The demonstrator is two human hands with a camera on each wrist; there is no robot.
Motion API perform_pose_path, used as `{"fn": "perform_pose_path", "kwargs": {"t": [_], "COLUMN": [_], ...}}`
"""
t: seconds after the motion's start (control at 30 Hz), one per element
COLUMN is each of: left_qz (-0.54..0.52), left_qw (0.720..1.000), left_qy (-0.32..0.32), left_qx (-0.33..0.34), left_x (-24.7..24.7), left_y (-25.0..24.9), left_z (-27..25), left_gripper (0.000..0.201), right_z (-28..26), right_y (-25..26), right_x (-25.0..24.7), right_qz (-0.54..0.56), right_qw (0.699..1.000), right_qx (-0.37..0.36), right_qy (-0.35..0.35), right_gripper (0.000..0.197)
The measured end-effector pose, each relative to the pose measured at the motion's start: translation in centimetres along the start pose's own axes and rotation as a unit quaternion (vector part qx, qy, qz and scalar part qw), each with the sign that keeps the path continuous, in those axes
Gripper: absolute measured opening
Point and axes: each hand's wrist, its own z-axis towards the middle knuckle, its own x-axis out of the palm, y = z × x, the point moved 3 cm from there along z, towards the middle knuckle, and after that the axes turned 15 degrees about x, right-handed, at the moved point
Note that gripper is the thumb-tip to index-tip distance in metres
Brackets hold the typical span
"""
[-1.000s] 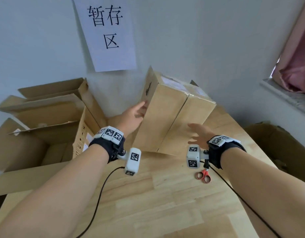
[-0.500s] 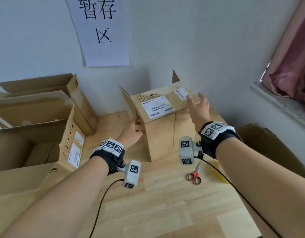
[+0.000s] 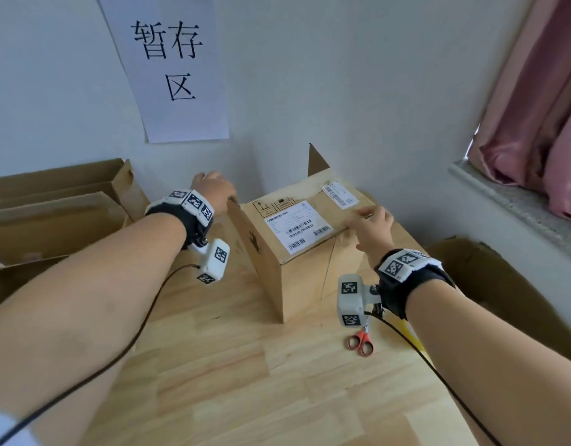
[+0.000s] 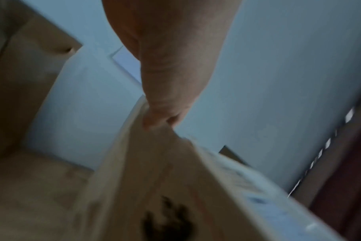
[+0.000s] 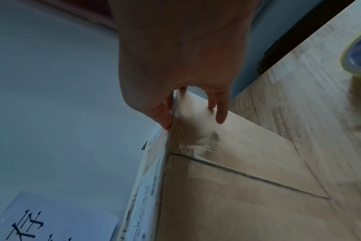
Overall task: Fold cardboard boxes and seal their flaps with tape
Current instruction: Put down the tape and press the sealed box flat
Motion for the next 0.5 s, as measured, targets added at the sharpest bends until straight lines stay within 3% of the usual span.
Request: {"fn": "perform_pose_path", "kwargs": {"t": [0.07, 0.13, 0.2, 0.37, 0.5], "left_qz": [0.033, -0.006, -0.063, -0.177, -0.168], "left_qw": [0.998, 0.998, 0.997, 0.980, 0.968], "left_qy": [0.039, 0.056, 0.045, -0.084, -0.165], "left_qx": [0.019, 0.020, -0.002, -0.046, -0.087], "left_x": [0.0, 0.4, 1.5, 1.8, -0.9], "left_y": [0.3, 0.3, 0.5, -0.4, -1.7], "left_z": [-0.4, -1.3, -2.5, -5.2, -6.3], "left_gripper": [0.029, 0.016, 0.031, 0.045, 0.042], "right_z": [-0.2, -0.5, -1.1, -2.4, -2.8], "right_y": [-0.1, -0.1, -0.5, -0.7, 0.2], "right_x": [-0.5, -0.9, -1.1, -1.6, -0.7], "right_qz": [0.004, -0.001, -0.003, 0.030, 0.109], "right_qw": [1.000, 1.000, 0.999, 0.995, 0.978], "right_qx": [0.008, 0.015, 0.029, 0.093, 0.110], "right_qy": [0.006, 0.014, 0.024, 0.027, 0.137], "right_gripper": [0.033, 0.033, 0.036, 0.055, 0.085]}}
